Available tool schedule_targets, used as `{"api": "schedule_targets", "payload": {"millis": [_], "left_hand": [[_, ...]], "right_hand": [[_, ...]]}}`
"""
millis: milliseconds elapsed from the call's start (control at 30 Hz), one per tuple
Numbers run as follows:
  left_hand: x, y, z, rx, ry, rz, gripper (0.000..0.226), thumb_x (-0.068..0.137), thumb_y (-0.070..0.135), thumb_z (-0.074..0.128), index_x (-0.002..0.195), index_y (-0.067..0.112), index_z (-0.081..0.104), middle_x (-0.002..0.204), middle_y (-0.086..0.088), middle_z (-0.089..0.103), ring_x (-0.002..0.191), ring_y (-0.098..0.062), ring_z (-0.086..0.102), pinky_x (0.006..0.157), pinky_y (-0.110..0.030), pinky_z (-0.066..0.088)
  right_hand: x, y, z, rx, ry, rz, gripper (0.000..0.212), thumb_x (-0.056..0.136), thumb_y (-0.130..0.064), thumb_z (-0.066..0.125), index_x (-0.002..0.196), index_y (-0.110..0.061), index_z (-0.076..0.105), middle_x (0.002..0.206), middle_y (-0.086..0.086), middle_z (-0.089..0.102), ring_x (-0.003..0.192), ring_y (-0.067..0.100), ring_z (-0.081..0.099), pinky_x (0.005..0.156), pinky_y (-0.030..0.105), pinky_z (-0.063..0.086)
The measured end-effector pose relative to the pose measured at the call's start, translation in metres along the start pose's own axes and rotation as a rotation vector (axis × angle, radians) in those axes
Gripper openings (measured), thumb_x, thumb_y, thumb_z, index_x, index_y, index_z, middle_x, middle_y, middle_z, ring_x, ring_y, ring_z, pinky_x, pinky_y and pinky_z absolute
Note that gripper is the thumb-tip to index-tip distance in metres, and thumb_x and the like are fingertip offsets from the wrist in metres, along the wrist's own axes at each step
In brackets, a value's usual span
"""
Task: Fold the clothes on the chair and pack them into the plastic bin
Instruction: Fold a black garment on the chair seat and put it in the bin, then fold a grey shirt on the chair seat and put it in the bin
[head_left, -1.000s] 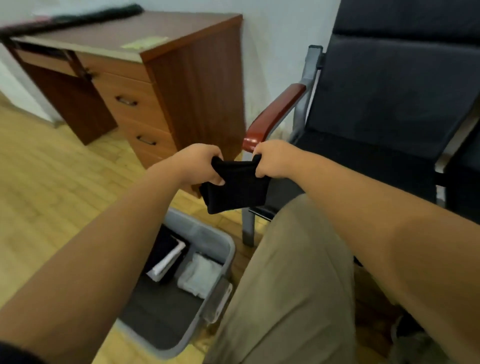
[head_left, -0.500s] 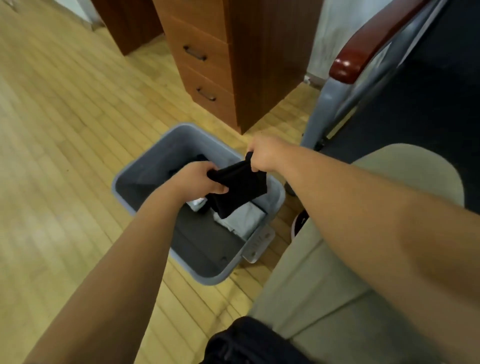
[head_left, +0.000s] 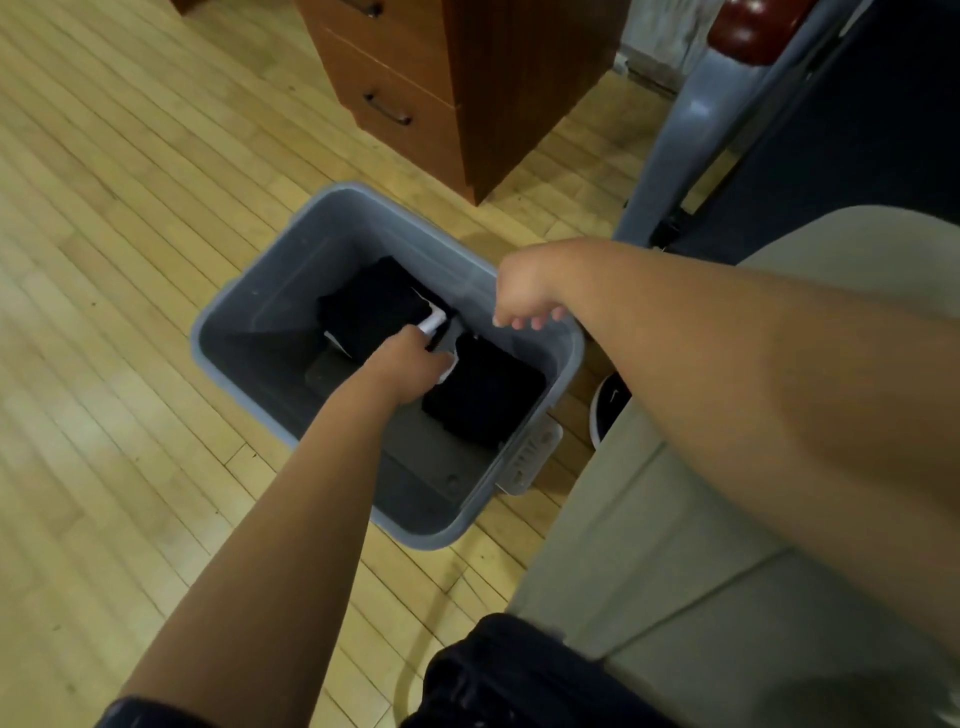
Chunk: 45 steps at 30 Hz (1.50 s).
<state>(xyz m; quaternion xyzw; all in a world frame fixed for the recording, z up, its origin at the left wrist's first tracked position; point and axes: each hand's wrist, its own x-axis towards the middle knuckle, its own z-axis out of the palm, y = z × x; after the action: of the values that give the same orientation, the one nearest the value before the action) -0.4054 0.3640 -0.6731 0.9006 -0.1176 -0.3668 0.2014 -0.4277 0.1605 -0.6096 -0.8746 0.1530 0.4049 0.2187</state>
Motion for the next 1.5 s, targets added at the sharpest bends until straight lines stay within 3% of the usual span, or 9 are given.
{"api": "schedule_targets", "payload": {"millis": [67,200,367,467,633,767,1000,1367,1500], "left_hand": [[0.001,0.004,0.004,0.002,-0.069,0.024,0.055,0.102,0.038,0.063,0.152,0.016,0.049,0.099,-0.001,0.070,0.084,-0.012,0.067,0.063,-0.022,0.043],[0.002,0.015,0.015,-0.045,-0.058,-0.024,0.052,0.099,0.041,0.067,0.135,0.007,0.051,0.114,-0.014,0.072,0.098,-0.028,0.075,0.088,-0.044,0.063],[-0.016,0.037,0.012,-0.081,-0.173,0.002,0.057,0.103,0.040,0.065,0.148,0.013,0.043,0.108,-0.009,0.072,0.094,-0.021,0.076,0.090,-0.047,0.064],[-0.026,0.057,0.005,-0.031,-0.144,0.069,0.048,0.102,0.039,0.065,0.140,0.016,0.048,0.106,-0.005,0.071,0.091,-0.019,0.076,0.087,-0.042,0.064],[-0.047,0.088,-0.004,-0.027,-0.121,0.124,0.040,0.099,0.037,0.066,0.133,0.018,0.057,0.106,-0.007,0.074,0.093,-0.018,0.075,0.095,-0.046,0.061],[-0.068,0.127,-0.010,-0.043,-0.042,0.260,0.036,0.099,0.035,0.064,0.132,0.021,0.058,0.106,-0.003,0.075,0.091,-0.015,0.076,0.088,-0.045,0.063],[-0.126,0.239,-0.014,0.001,0.059,0.518,0.011,0.101,0.025,0.060,0.107,0.019,0.067,0.101,0.003,0.077,0.085,-0.013,0.077,0.074,-0.037,0.061],[-0.215,0.460,0.106,0.343,-0.099,0.911,0.014,0.098,0.023,0.057,0.105,0.030,0.068,0.094,0.010,0.077,0.079,-0.004,0.075,0.071,-0.024,0.057],[-0.233,0.522,0.170,0.470,-0.238,1.045,0.011,0.100,0.025,0.059,0.102,0.027,0.069,0.095,0.008,0.078,0.079,-0.008,0.076,0.078,-0.032,0.061]], "right_hand": [[0.000,0.000,0.004,0.029,-0.057,0.025,0.026,0.108,-0.033,0.060,0.120,-0.011,0.061,0.121,0.001,0.073,0.106,0.020,0.072,0.099,0.045,0.058],[-0.005,0.003,0.008,0.065,-0.121,0.058,0.040,0.107,-0.035,0.060,0.137,-0.008,0.058,0.125,0.002,0.073,0.110,0.020,0.071,0.102,0.046,0.057],[-0.023,0.012,0.005,0.117,-0.013,0.045,0.026,0.107,-0.032,0.060,0.119,-0.009,0.066,0.114,0.003,0.076,0.094,0.019,0.072,0.069,0.032,0.056],[-0.037,0.024,0.003,0.128,0.064,0.046,0.027,0.105,-0.029,0.058,0.113,-0.009,0.073,0.106,0.004,0.080,0.098,0.022,0.077,0.074,0.034,0.057],[-0.074,0.049,0.000,0.169,0.164,0.041,0.026,0.105,-0.021,0.057,0.102,-0.005,0.076,0.091,0.007,0.077,0.070,0.018,0.067,0.055,0.024,0.047],[-0.109,0.062,-0.008,0.072,0.405,0.008,0.028,0.100,-0.016,0.055,0.073,-0.014,0.060,0.076,0.005,0.063,0.081,0.028,0.065,0.070,0.032,0.050],[-0.231,0.117,-0.044,-0.106,0.666,-0.011,0.026,0.103,-0.020,0.048,0.092,-0.009,0.068,0.092,0.008,0.066,0.092,0.029,0.064,0.073,0.035,0.047],[-0.401,0.340,-0.006,0.536,1.021,0.325,0.025,0.102,-0.036,0.056,0.098,-0.023,0.076,0.099,-0.004,0.076,0.090,0.019,0.071,0.088,0.041,0.060],[-0.424,0.413,0.039,0.832,1.162,0.440,0.024,0.098,-0.034,0.058,0.085,-0.025,0.077,0.088,-0.006,0.077,0.085,0.019,0.074,0.084,0.043,0.062]]}}
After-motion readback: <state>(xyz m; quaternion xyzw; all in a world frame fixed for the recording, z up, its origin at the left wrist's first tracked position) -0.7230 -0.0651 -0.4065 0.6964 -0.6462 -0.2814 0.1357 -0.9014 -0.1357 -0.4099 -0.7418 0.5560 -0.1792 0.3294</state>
